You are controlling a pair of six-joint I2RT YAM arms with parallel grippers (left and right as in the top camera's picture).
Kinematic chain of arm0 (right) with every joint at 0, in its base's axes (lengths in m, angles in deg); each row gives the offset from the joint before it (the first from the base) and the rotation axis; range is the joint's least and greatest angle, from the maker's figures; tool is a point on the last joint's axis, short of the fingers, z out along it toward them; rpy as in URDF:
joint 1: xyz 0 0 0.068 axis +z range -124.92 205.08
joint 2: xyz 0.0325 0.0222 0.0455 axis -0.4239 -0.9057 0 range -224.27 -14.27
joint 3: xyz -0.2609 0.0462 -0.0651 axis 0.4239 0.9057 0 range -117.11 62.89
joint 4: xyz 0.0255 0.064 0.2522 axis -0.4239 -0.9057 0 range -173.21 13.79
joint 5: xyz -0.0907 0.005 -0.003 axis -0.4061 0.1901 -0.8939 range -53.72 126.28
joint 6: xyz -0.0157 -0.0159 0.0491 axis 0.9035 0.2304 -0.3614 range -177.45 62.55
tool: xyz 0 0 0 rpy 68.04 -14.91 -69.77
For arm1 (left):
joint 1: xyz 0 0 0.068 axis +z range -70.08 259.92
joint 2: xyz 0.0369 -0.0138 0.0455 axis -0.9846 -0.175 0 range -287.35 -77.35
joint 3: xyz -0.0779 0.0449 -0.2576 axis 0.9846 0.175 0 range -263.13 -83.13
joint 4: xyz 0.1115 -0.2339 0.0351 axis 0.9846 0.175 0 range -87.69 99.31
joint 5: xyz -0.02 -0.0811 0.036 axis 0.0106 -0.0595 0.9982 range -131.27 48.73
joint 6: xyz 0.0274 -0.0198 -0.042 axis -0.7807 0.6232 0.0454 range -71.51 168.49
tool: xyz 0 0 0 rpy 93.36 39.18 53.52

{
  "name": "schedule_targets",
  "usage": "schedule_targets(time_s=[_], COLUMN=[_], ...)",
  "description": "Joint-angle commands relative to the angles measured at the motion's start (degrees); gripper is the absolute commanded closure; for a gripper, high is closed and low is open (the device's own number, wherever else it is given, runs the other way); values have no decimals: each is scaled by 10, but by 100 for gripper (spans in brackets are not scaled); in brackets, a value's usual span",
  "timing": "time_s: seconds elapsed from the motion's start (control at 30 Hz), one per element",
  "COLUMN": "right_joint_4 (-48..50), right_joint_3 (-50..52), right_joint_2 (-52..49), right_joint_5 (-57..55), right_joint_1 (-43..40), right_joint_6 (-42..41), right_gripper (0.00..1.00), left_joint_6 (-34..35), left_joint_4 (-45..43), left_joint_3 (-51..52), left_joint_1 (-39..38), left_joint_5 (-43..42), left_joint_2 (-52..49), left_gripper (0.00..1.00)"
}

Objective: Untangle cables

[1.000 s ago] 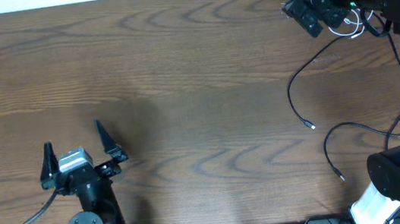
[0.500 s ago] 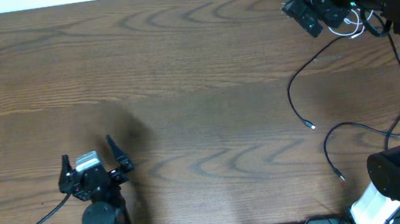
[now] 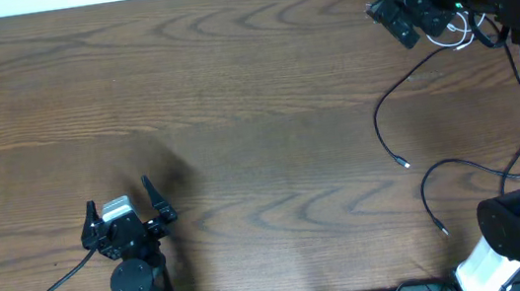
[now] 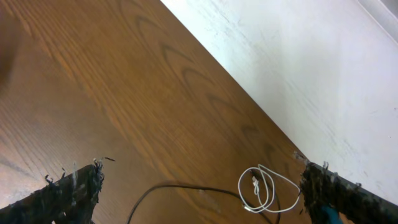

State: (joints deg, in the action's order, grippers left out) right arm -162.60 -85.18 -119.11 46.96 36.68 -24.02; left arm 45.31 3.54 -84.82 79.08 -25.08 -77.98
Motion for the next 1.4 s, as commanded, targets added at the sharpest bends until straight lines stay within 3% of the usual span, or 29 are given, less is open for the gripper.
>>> schedule_targets(time_s=[0.0, 0.67, 1.03, 1.23, 1.37], right_joint_4=[-2, -5, 7, 172, 372], right_joint_3=[-3, -3, -3, 57, 260], right_joint_2=[5, 5, 147, 229, 309], right_joint_5=[2, -22, -6, 30, 87], right_joint_1=[1, 1, 36, 56, 57], right_joint_6=[-8, -8, -2, 86, 108], right_gripper=[1, 1, 1, 1, 1], left_joint_6=[3, 3, 3, 3, 3], left_joint_4=[15, 15, 15, 15, 15], left_joint_3=[15, 15, 15, 15, 15], left_joint_1=[2, 2, 2, 2, 2], left_joint_5=[-1, -1, -1, -1, -1], left_joint_2=[4, 4, 4, 4, 4], left_gripper=[2, 2, 2, 2, 2])
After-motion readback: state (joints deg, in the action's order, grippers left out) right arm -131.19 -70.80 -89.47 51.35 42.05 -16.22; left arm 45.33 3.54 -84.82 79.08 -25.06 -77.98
